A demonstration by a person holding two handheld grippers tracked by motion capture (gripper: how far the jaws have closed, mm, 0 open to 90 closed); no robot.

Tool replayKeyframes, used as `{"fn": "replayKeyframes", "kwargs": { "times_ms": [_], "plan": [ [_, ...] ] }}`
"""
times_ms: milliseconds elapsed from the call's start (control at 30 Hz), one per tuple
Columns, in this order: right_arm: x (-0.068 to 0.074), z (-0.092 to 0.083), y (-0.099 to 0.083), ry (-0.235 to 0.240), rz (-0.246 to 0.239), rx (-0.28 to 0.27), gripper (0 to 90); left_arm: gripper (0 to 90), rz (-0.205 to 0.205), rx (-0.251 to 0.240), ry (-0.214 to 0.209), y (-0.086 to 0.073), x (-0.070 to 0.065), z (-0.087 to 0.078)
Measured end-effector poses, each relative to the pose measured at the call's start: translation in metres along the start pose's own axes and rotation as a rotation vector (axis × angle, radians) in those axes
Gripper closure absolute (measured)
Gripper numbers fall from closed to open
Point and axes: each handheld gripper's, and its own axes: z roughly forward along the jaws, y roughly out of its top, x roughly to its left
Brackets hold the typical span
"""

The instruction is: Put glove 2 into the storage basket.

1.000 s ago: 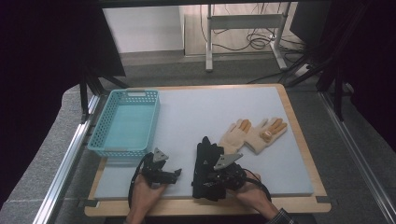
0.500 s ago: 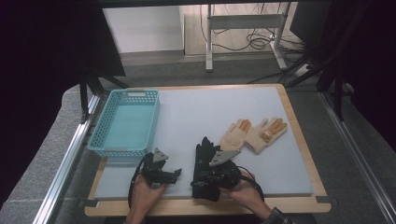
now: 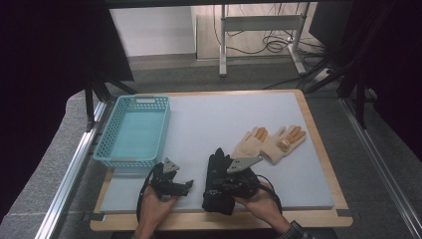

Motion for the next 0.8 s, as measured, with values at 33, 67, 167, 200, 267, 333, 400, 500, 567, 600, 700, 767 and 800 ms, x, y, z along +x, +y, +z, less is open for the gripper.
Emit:
{"fn": "replayKeyframes", "kwargs": {
  "times_ms": [33, 67, 167, 200, 267, 333, 400, 500, 567, 600, 700, 767, 800],
  "plan": [
    [0.0, 0.003, -0.003, -0.002, -0.003, 0.017, 85.8, 7.2, -0.001, 0.0, 0.0, 0.0, 0.0, 0.0],
    [-0.001, 0.006, -0.007, -0.012, -0.009, 0.037, 84.3, 7.2, -0.001, 0.0, 0.0, 0.0, 0.0, 0.0],
    [-0.006, 0.007, -0.014, -0.033, -0.01, 0.047, 73.8, 7.2, -0.001, 0.0, 0.0, 0.0, 0.0, 0.0],
    [-0.008, 0.004, -0.015, -0.038, -0.006, 0.037, 72.3, 7.2, -0.001, 0.0, 0.0, 0.0, 0.0, 0.0],
    [-0.012, -0.003, -0.016, -0.056, 0.005, 0.019, 70.7, 7.2, -0.001, 0.0, 0.0, 0.0, 0.0, 0.0],
    [-0.019, -0.012, -0.018, -0.083, 0.013, 0.006, 71.0, 7.2, -0.001, 0.0, -0.001, 0.0, 0.0, 0.0],
    [-0.024, -0.019, -0.02, -0.101, 0.019, -0.002, 72.0, 7.2, -0.002, 0.0, -0.001, 0.0, 0.0, 0.0],
    [-0.032, -0.028, -0.026, -0.131, 0.022, -0.014, 79.1, 7.4, -0.004, -0.001, -0.005, 0.0, 0.001, -0.001],
    [-0.035, -0.032, -0.032, -0.135, 0.031, -0.012, 83.2, 7.4, -0.007, -0.003, -0.012, 0.0, 0.002, -0.002],
    [-0.037, -0.033, -0.035, -0.139, 0.033, -0.007, 84.8, 7.4, -0.008, -0.005, -0.013, -0.001, 0.002, -0.002],
    [-0.04, -0.032, -0.047, -0.138, 0.044, 0.023, 86.8, 7.5, 0.001, -0.001, 0.003, -0.003, 0.001, -0.004],
    [-0.041, -0.029, -0.055, -0.134, 0.05, 0.042, 87.0, 7.4, 0.0, 0.003, 0.013, -0.004, 0.002, -0.006],
    [-0.041, -0.026, -0.059, -0.13, 0.058, 0.052, 87.0, 7.2, 0.002, 0.007, 0.019, -0.005, 0.003, -0.007]
  ]
}}
